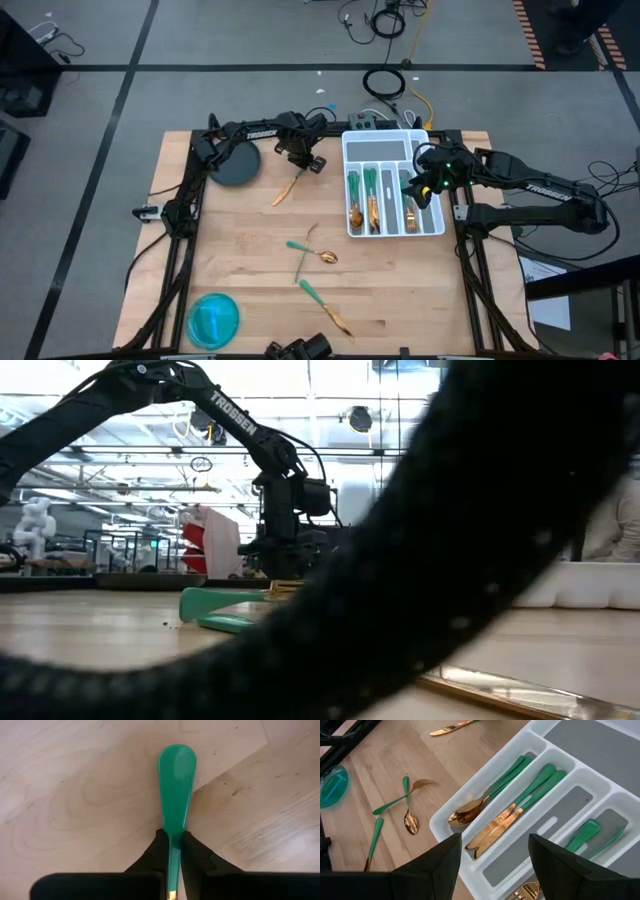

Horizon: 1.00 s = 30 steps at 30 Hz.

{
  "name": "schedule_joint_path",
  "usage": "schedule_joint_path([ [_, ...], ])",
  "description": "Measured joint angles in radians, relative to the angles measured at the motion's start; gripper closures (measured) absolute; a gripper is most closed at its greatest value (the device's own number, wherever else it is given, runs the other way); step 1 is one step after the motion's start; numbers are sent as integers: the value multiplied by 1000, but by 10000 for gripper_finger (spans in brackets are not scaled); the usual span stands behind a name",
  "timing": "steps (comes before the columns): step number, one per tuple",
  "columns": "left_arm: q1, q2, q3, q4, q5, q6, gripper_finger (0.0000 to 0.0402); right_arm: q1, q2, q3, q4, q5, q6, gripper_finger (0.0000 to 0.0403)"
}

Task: Sort silverware
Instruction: Put the top green knife on the silverware tray with the other green knives

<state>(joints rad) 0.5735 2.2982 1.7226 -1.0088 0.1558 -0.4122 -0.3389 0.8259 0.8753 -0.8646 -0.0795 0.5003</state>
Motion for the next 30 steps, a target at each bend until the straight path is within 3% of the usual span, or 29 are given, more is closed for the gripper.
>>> schedule_joint_path([
  [21, -2, 13, 96, -100, -11, 32, 401, 0, 0, 0, -1, 0, -19, 179],
  [30, -2, -30, 248, -227, -79, 78, 401, 0, 0, 0, -1, 0, -41, 179],
])
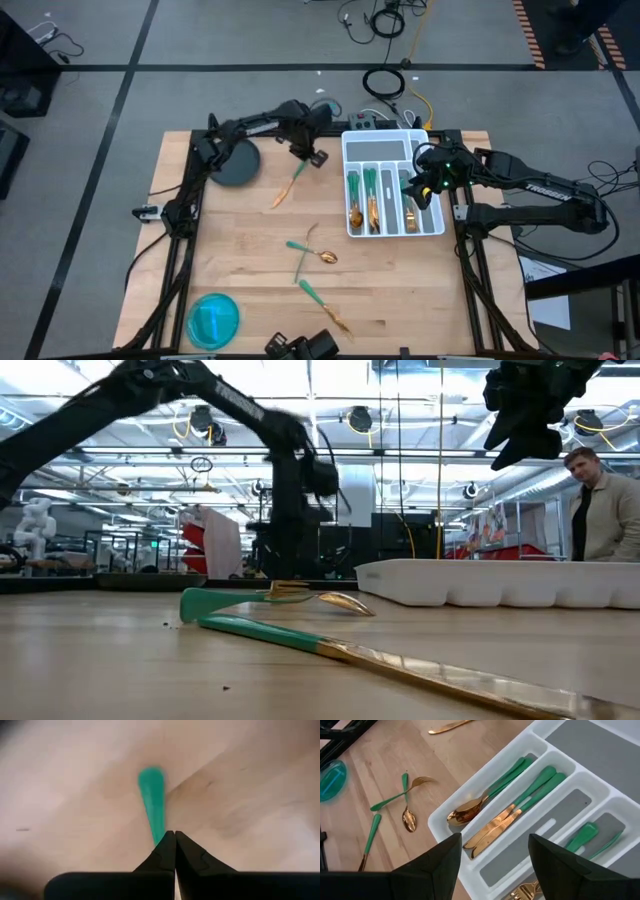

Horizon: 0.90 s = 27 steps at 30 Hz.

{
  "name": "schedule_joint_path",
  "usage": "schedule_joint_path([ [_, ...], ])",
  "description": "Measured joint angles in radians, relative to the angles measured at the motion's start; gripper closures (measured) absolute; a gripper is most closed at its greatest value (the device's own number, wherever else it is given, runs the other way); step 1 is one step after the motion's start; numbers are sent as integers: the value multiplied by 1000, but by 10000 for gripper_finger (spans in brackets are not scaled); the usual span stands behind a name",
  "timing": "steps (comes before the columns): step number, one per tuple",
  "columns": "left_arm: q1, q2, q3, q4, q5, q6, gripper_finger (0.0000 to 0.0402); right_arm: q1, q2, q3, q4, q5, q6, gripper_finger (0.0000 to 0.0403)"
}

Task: Sort silverware
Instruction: Put the top green knife on the silverware tray with the other green knives

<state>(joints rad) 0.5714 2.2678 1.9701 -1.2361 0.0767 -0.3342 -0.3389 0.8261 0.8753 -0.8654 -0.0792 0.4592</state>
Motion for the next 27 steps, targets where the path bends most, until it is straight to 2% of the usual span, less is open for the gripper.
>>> schedule_joint_path([
  [8, -15, -169, 47, -113, -38, 2, 401, 1, 0, 0, 14, -3, -19, 179],
  [13, -53, -310, 49, -196, -210, -46, 401, 1, 1, 0, 43, -20, -26, 179],
  [15, -76, -354, 49, -198, -236, -53, 398, 1, 3, 0, 55, -25, -27, 179],
  [20, -139, -410, 22, -225, -255, -23, 352, 1, 18, 0, 55, -32, -30, 179],
  [22, -157, -415, -13, -232, -295, -2, 326, 1, 29, 0, 55, -43, -34, 179],
  [27, -141, -415, -177, -137, -259, -21, 265, 1, 61, 0, 55, -68, -37, 179],
])
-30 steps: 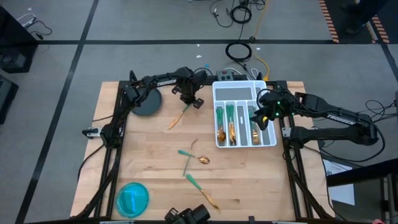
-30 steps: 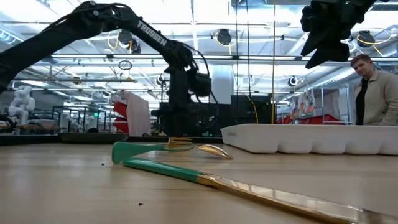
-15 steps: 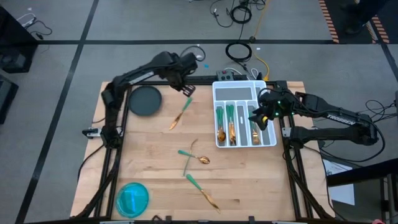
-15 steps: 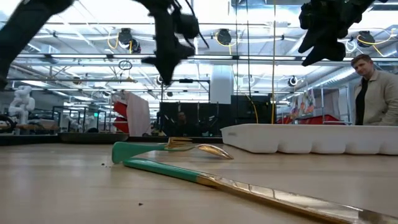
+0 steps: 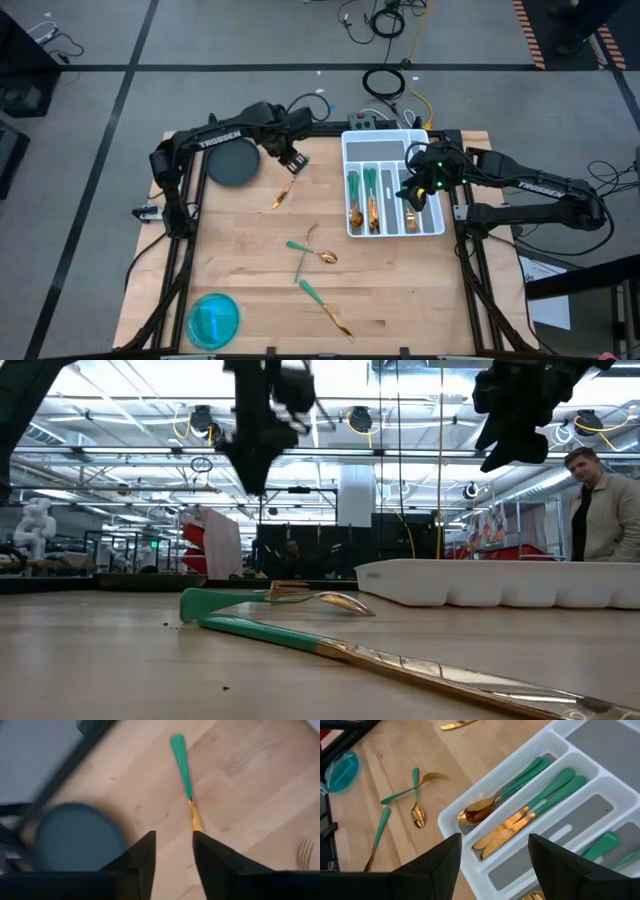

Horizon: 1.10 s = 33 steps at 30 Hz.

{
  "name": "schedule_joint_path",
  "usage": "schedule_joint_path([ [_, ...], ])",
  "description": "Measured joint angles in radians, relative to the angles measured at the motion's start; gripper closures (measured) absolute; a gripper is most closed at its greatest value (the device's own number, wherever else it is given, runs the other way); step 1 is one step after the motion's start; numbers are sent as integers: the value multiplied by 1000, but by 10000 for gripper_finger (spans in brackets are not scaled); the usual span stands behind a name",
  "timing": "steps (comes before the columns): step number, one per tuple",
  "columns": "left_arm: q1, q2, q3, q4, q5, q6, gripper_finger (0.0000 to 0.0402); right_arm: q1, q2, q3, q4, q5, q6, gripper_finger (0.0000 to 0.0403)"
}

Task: Sort silverware
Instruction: Put the top green knife on the silverware tray with the other green knives

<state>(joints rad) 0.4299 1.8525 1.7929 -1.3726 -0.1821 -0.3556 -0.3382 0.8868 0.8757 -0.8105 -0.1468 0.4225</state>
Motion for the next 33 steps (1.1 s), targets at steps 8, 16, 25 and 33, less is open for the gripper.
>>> schedule_joint_path([
  [8, 28, -35, -302, 293, 74, -83, 227, 0, 38, 0, 0, -12, -1, 179],
  [16, 65, -103, -533, 613, 175, -135, 226, 0, 41, 0, 0, -12, 0, 179],
  [25, 92, -76, -569, 741, 155, -133, 226, 0, 41, 0, 49, -12, 11, 179],
  [33, 96, 13, -571, 724, 158, -107, 226, 0, 41, 0, 52, -12, 11, 179],
])
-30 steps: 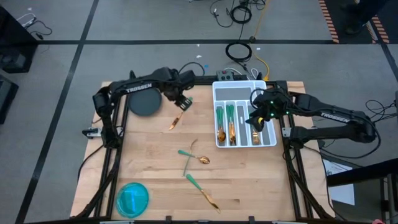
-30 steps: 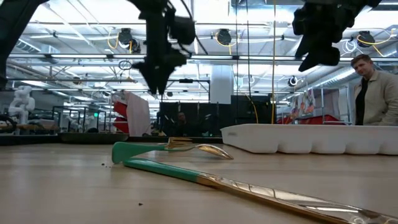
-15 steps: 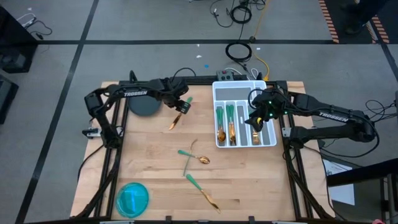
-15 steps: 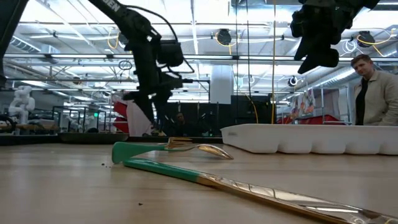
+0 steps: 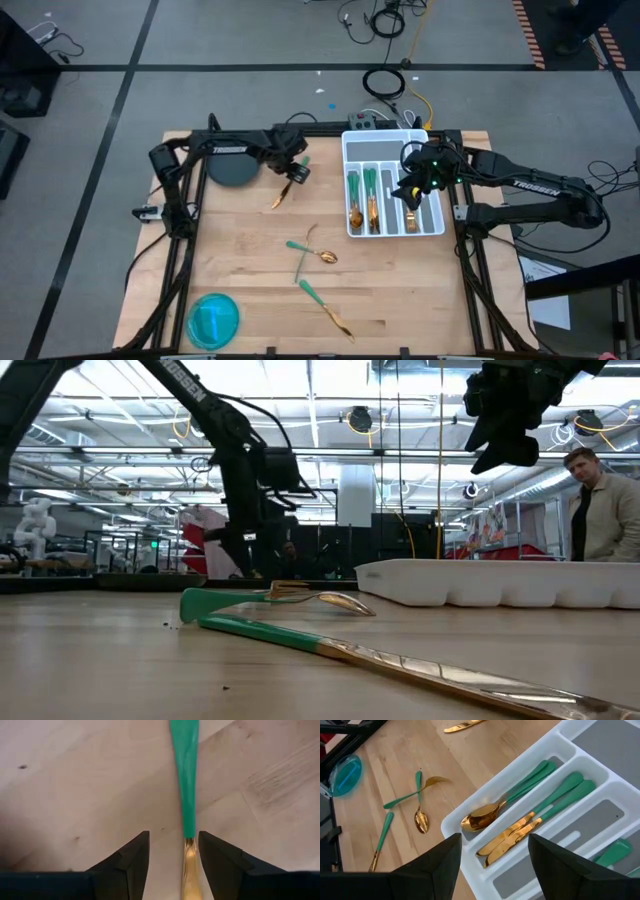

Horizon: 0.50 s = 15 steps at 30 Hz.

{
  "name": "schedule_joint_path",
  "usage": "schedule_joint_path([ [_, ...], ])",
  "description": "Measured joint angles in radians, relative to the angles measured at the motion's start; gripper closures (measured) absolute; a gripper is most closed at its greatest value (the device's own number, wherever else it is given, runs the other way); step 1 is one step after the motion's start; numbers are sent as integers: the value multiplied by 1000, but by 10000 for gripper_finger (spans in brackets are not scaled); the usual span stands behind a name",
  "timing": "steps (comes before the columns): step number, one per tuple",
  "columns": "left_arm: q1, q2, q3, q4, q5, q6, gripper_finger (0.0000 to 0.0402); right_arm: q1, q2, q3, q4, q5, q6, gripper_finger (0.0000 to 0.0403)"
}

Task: Sort silverware
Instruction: Put the top green knife on the silverware tray with the other green knives

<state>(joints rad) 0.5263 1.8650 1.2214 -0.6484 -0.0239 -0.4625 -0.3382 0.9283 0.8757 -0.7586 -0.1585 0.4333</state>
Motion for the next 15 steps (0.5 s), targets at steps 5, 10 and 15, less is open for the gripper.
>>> schedule_joint_path([
  [5, -21, 26, 10, 9, -31, -2, 226, 0, 0, 0, 0, 1, 0, 179],
  [10, -25, 26, 13, 11, -36, 0, 226, 0, 0, 0, 0, 1, 0, 179],
  [15, -26, 26, 13, 12, -25, 1, 226, 0, 0, 0, 0, 3, -1, 179],
])
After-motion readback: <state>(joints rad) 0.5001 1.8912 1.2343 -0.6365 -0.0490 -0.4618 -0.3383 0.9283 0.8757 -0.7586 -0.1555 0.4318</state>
